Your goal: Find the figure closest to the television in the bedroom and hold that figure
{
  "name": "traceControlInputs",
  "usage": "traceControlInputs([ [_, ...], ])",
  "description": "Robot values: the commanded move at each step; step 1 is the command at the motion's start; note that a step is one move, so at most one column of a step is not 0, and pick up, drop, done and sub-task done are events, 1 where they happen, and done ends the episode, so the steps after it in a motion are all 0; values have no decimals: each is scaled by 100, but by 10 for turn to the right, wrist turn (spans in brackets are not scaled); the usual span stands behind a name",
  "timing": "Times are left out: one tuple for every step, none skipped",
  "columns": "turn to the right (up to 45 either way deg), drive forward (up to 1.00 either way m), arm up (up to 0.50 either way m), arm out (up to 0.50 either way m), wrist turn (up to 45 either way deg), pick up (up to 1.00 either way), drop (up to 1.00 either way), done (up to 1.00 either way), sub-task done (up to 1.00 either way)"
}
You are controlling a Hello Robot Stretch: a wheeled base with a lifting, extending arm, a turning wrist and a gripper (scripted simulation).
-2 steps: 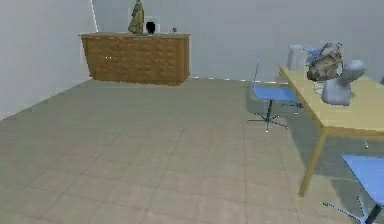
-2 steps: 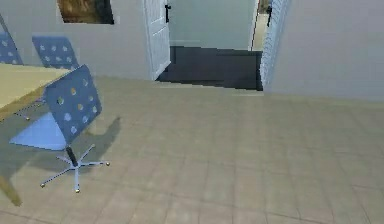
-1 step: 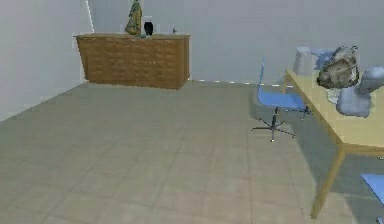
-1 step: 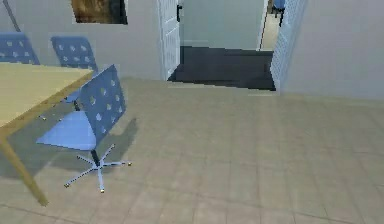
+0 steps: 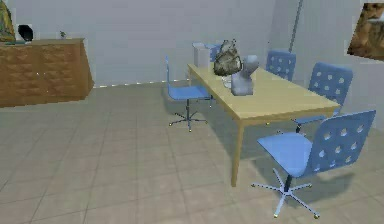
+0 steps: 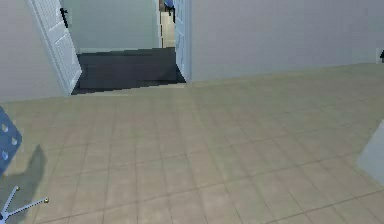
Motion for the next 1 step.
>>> traceControlInputs([
  [0,80,0,0,0,0,0,0,0],
])
